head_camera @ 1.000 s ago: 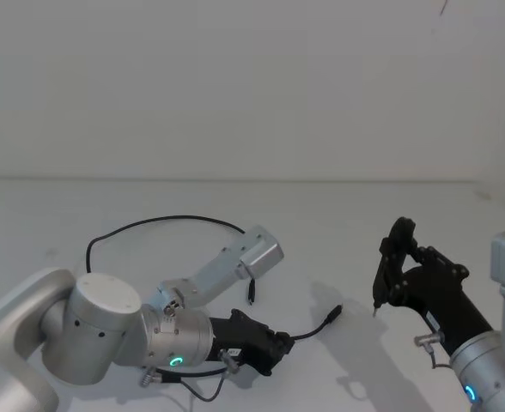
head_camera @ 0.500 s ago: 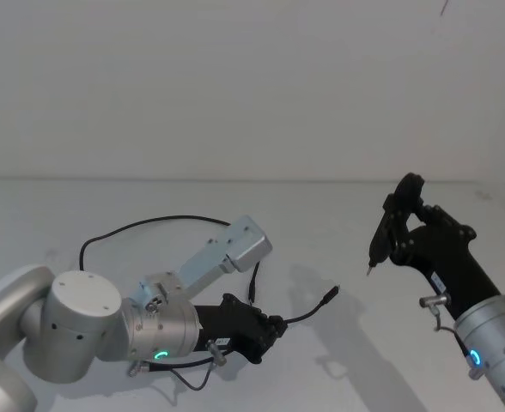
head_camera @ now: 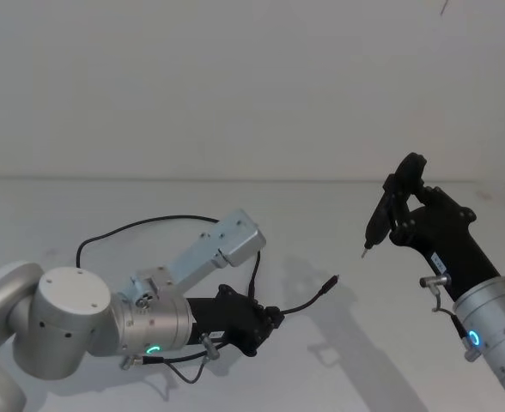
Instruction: Pick up the data cable with the one hand.
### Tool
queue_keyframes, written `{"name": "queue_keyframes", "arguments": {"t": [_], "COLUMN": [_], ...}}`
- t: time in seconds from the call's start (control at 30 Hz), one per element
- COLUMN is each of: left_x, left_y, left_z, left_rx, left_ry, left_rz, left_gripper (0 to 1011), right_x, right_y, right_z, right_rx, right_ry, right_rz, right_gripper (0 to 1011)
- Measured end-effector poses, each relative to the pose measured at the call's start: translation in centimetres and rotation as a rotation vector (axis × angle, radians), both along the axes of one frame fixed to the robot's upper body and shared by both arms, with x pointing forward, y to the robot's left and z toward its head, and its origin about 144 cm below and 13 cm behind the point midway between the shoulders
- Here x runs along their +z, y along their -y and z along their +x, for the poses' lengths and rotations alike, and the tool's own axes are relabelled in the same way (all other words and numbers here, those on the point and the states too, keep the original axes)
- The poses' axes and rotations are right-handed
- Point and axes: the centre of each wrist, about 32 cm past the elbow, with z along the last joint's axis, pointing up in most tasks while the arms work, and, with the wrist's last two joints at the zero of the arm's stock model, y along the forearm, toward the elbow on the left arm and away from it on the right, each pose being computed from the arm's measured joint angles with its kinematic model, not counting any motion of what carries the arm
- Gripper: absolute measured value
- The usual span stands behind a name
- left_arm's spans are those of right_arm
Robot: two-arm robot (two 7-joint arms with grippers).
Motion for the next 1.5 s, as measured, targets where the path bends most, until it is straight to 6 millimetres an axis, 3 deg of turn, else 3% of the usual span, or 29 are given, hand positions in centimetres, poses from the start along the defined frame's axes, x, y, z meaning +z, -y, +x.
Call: {"name": "queue_keyframes", "arguments": {"t": [1.5], "left_x": [0.2], "left_y": [-0.3], "left_z": [0.0], "left_rx": [-0.005], "left_ry": [0.020], "left_rz": [-0.005], "left_gripper": [39], "right_x": [-3.0], "right_y": [-0.6], "right_z": [2.8], "right_rx": [0.032], "right_ry": [-0.036], "right_rz": [0.020], "right_gripper": [279]}}
